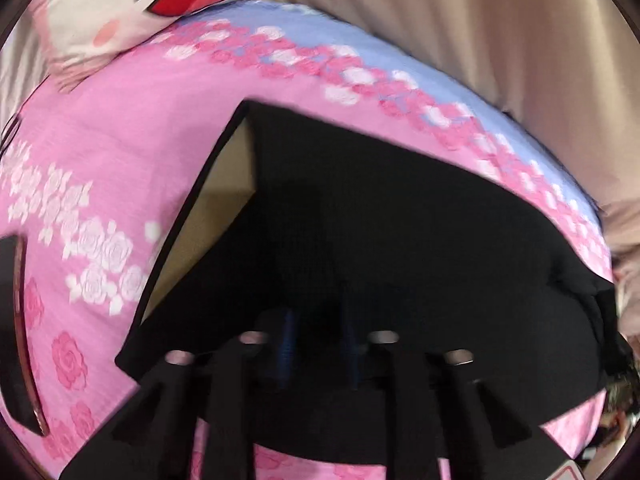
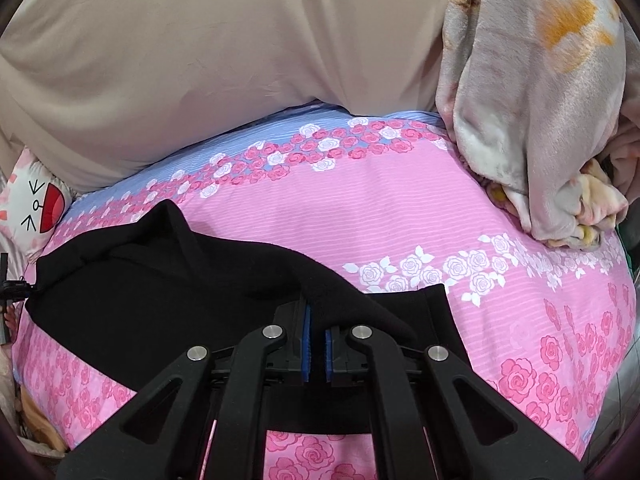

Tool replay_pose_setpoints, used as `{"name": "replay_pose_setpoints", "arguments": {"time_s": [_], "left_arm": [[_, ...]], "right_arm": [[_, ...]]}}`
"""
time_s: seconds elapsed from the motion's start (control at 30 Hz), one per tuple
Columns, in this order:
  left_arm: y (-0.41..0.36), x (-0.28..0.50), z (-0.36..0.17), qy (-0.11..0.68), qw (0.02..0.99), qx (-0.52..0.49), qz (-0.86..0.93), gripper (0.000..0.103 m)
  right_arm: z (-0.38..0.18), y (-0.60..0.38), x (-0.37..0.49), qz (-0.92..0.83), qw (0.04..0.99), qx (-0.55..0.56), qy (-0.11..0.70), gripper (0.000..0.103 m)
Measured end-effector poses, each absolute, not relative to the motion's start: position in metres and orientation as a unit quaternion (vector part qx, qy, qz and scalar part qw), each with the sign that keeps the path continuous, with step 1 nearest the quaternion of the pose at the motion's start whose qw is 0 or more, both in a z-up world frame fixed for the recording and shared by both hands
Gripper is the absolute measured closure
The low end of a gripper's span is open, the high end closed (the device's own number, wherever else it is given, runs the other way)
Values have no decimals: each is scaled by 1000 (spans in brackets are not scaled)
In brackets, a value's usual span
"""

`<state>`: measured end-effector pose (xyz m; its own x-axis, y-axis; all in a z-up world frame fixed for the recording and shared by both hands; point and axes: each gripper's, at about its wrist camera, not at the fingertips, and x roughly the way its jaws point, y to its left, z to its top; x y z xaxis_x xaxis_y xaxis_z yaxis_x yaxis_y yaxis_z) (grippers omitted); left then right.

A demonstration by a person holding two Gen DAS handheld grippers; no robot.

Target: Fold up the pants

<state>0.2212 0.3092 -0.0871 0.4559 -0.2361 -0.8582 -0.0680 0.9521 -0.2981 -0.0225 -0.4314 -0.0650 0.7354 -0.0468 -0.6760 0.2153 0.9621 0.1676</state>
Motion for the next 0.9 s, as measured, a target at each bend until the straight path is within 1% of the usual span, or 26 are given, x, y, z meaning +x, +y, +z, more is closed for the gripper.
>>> {"name": "replay_pose_setpoints", "arguments": {"time_s": [0.1, 0.23, 0.33, 0.4, 0.47, 0.53, 0.57, 0.63, 0.67, 0.77, 0.87, 0.9], "left_arm": [[316, 210, -42, 483, 855, -160, -96, 98], [340, 177, 22, 440, 872, -167, -131, 97], [359, 150, 35, 436, 884, -137, -104, 97], [370, 143, 22, 454, 880, -116, -77, 97], [377, 147, -12, 490, 866, -93, -35, 97], [382, 154, -51, 524, 847, -95, -10, 97], [384, 156, -67, 533, 840, -101, -3, 97], [382, 159, -77, 532, 841, -99, 9, 97], [382, 161, -76, 528, 843, -101, 9, 97], [377, 172, -55, 512, 853, -98, 11, 98], [374, 182, -19, 482, 871, -98, 7, 98], [374, 184, -14, 477, 873, -98, 8, 98]], "right_arm": [[-55, -432, -23, -72, 929, 119, 344, 100], [-35, -429, -35, -68, 937, 109, 324, 100], [-37, -431, -47, -74, 937, 102, 327, 100], [-55, -441, -51, -86, 928, 108, 346, 100], [-83, -450, -52, -91, 915, 120, 373, 99], [-103, -456, -52, -90, 907, 132, 390, 99], [-111, -457, -51, -90, 903, 136, 398, 99], [-116, -459, -44, -91, 898, 140, 407, 99], [-111, -460, -38, -90, 898, 139, 407, 99], [-65, -456, -17, -81, 917, 111, 374, 99], [14, -440, -3, -59, 948, 73, 303, 99], [28, -436, -1, -55, 953, 62, 291, 99]]}}
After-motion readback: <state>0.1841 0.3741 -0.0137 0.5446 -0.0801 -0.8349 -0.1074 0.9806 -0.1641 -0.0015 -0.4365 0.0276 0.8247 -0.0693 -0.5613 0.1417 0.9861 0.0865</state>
